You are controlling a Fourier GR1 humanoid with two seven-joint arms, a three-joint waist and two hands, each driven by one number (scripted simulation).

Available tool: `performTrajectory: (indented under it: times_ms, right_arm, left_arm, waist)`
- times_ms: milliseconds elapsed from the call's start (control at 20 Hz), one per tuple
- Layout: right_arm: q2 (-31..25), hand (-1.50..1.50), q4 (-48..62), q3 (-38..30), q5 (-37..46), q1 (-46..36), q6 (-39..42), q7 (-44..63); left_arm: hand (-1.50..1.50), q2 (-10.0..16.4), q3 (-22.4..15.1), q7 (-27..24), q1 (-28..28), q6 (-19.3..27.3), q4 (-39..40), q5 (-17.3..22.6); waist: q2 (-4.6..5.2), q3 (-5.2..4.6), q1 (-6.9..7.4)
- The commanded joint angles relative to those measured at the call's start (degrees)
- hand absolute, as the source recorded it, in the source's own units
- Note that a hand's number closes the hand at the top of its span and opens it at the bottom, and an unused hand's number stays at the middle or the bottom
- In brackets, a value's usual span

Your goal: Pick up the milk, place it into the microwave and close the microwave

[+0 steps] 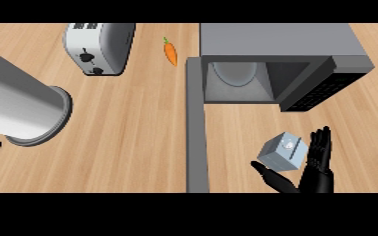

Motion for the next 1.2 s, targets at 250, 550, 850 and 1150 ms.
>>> performTrajectory:
  times_ms: [250,550,850,1150]
  right_arm:
    - [-0.76,-1.50,15.94,-9.79,-1.92,-3.72,-1.44,-6.86]
    - [-1.28,-1.50,26.44,-13.95,-5.08,-6.87,5.07,-13.04]
    - [-3.49,-1.50,25.06,-6.78,-7.58,-8.13,24.99,-11.70]
    - [-0.38,1.50,26.68,-7.13,-6.06,-6.77,25.80,-23.24]
  left_arm:
    - [-1.50,-1.13,-0.55,-1.27,4.22,-2.02,-0.93,0.01]
    - [-1.50,-1.11,-1.02,2.62,0.54,0.17,-3.19,-0.56]
    - [-1.50,-0.72,0.24,-0.56,0.22,-2.09,1.58,-0.10]
    - [-1.50,-0.77,2.37,0.57,1.69,-2.99,0.40,1.56]
  waist:
    - [0.02,0.02,0.25]
    - [0.02,0.03,0.11]
    - [-0.02,0.03,0.49]
    - [-0.03,0.00,0.09]
